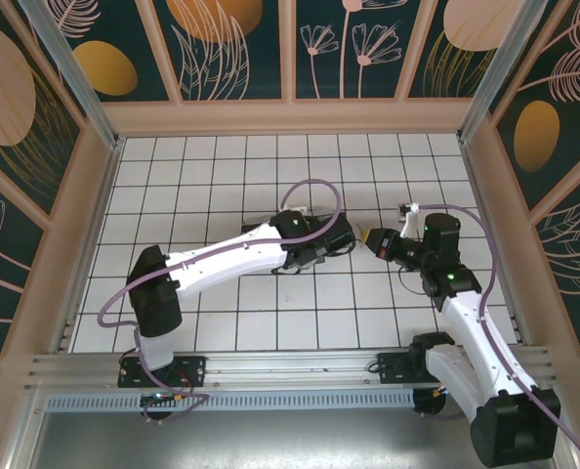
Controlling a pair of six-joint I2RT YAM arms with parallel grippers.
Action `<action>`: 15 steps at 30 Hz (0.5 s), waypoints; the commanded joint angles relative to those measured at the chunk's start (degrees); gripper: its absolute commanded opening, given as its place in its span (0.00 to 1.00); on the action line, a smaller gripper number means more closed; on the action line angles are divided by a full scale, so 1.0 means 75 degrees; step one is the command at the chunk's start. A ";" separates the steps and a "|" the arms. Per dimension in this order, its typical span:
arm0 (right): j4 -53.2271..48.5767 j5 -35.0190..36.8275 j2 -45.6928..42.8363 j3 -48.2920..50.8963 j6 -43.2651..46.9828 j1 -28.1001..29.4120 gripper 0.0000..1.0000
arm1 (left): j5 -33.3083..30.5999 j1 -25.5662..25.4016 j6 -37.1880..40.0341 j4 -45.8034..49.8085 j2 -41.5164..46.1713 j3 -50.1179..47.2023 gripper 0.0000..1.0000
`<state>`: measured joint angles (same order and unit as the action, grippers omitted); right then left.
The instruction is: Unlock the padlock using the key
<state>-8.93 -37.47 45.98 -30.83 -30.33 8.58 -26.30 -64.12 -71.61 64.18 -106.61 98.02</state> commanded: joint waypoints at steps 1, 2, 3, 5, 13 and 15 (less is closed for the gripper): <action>-0.0272 -0.0192 -0.0148 -0.0316 0.0082 0.0005 0.05 | 0.0035 0.0064 0.0032 0.1057 0.0344 0.0438 0.12; -0.0325 -0.0223 -0.0157 -0.0348 0.0083 0.0005 0.05 | 0.0185 0.0109 -0.0008 0.1150 0.0351 0.0478 0.12; -0.0372 -0.0247 -0.0159 -0.0371 0.0088 0.0005 0.05 | 0.0314 0.0153 0.0016 0.1138 0.0390 0.0489 0.12; -0.0477 -0.0277 -0.0220 -0.0411 0.0106 0.0005 0.05 | 0.0402 0.0263 0.0138 0.1182 0.0401 0.0599 0.12; -0.0708 -0.0254 -0.0294 -0.0538 0.0122 0.0005 0.06 | 0.0804 0.0878 0.0560 0.1408 0.0124 0.1516 0.16; -0.0699 -0.0270 -0.0282 -0.0557 0.0112 0.0012 0.06 | 0.0847 0.0988 0.0677 0.1663 -0.0110 0.2025 0.17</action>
<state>-13.45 -38.65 44.40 -32.97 -30.30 8.56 -19.14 -57.89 -68.75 73.41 -106.59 107.24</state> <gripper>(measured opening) 0.062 0.260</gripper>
